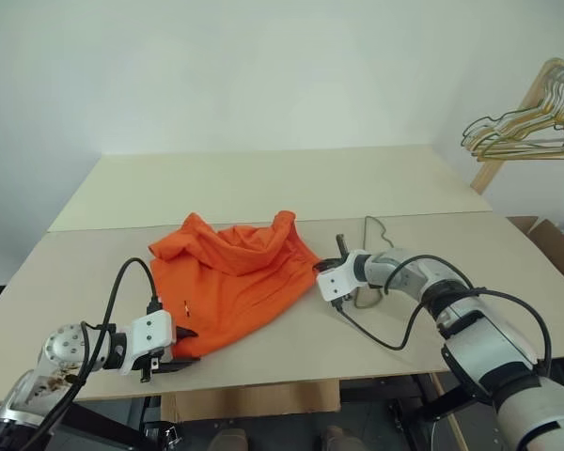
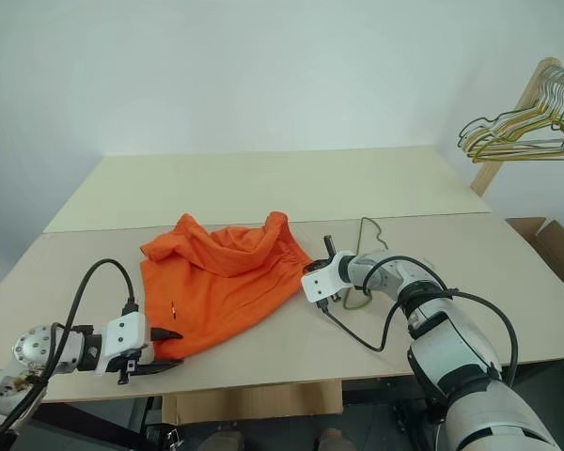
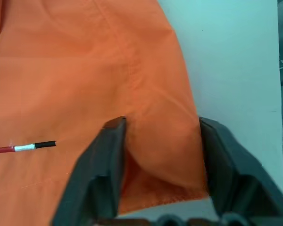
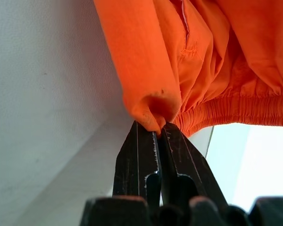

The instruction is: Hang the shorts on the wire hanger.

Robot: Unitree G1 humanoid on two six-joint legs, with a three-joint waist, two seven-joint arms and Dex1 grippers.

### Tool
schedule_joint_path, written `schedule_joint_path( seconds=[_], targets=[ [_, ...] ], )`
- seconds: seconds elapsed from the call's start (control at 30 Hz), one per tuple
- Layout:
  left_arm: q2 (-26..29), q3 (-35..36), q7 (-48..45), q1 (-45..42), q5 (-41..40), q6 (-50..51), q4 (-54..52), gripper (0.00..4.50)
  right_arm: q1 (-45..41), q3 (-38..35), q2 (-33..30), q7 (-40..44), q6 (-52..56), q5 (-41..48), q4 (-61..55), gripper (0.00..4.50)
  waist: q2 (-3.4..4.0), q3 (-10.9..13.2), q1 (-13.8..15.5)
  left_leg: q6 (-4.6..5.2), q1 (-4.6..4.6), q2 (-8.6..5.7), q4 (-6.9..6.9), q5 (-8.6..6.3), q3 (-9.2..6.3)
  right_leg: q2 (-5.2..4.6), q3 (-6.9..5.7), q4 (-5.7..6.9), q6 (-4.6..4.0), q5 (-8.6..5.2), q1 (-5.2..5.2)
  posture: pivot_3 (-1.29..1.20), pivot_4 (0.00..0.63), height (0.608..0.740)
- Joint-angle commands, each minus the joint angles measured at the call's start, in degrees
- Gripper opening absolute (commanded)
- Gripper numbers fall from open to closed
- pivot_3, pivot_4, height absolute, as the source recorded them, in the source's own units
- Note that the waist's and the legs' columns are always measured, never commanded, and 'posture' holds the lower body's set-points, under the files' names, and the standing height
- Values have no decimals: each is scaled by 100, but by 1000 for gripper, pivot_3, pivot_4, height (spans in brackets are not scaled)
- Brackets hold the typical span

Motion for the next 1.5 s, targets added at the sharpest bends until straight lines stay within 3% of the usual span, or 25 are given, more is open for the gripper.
schedule_joint_path(
  seconds=[0.03,0.13,0.17,0.23,0.33,0.53,0.7,0.87,1.0,1.1,1.13,1.23,1.27,1.37,1.43,1.5],
  targets=[
    [110,-38,138,27,253,-81,160,1090,-156,-106,-21,-22,7,128,-157,0,1,-1,1,3,0,0,-1,2,0,0,0,0,-1,1,0,176,0,740],
    [118,-49,246,36,369,-131,201,110,-131,-104,-23,-7,-2,136,-174,0,3,-2,-2,6,1,1,-3,4,0,2,0,0,-3,2,-1,176,0,740],
    [127,-57,282,26,418,-175,230,21,-114,-110,-29,15,-1,151,-196,0,3,-2,-1,6,1,1,-4,4,0,3,1,0,-4,2,-1,176,0,740],
    [142,-48,403,5,520,-253,269,21,-45,-133,-81,122,-13,212,-288,0,4,-2,1,6,1,2,-5,4,0,3,1,0,-4,2,-2,182,0,740],
    [182,189,543,77,405,-197,118,21,262,-264,-379,950,-47,675,-818,0,4,-2,10,6,1,2,-5,4,0,3,1,-1,-4,2,0,176,0,740],
    [765,996,131,833,-179,-192,-507,21,1626,-586,-1433,3051,696,2323,-3645,0,3,-3,17,16,-22,4,-6,-3,-6,-4,-5,-13,4,-3,-12,165,0,740],
    [1080,1366,-150,1252,-268,-257,-699,21,2646,-830,-1883,3788,1871,3163,-5789,0,1,-3,10,19,-19,3,-3,-5,-5,-7,-6,-14,7,-5,-4,159,0,740],
    [820,1101,162,583,-106,-307,-528,21,2819,-1045,-1922,4104,2911,3500,-6496,0,1,-2,53,25,-10,2,8,4,-2,-4,-9,-13,43,-26,3,153,0,740],
    [-13,527,1021,-1477,297,6,20,21,1803,-1369,-1199,3519,4291,3275,-5861,0,0,0,154,28,2,1,8,24,-1,6,-10,-11,40,-9,11,175,0,740],
    [-646,251,2063,-3387,912,399,756,21,566,-1680,-607,2493,4774,2945,-4831,0,-4,2,231,4,-23,7,8,54,-12,30,-10,-10,-11,46,-11,173,0,740],
    [-803,178,2728,-3988,1341,263,1155,21,141,-1743,-449,1860,4712,2690,-4370,0,-5,2,246,-13,-36,12,4,66,-22,41,-11,-18,-20,62,-22,162,0,740],
    [-1121,172,5267,-5695,2522,-286,2262,21,-1175,-1913,-110,-1071,4060,1770,-2850,0,-8,0,261,-25,-40,13,-19,60,-26,43,-9,-21,-26,65,-36,152,0,740],
    [-1179,288,5776,-6025,2592,-474,2431,21,-1444,-2098,5,-1778,3879,1760,-2557,0,-14,-4,264,-34,-47,12,-30,55,-26,39,-7,-21,-26,64,-47,144,0,740],
    [-1111,692,6426,-6581,2439,-745,2475,21,-1747,-2479,34,-2752,3569,1812,-2231,0,-33,-26,247,-114,-148,2,-73,92,-24,13,-6,-10,-25,66,-160,142,0,740],
    [-904,828,6436,-6509,2369,-994,2300,21,-1611,-2486,-75,-2887,3412,1716,-2305,0,-36,-48,218,-169,-166,-13,-99,118,-17,-11,-15,-2,-23,65,-203,140,0,740],
    [-748,985,6022,-6126,1969,-1165,1985,21,-1215,-2476,-152,-2514,3311,1849,-2645,0,-38,-54,165,-180,-166,-22,-104,107,-14,-21,-21,-9,-20,63,-205,140,0,740]
  ],
)
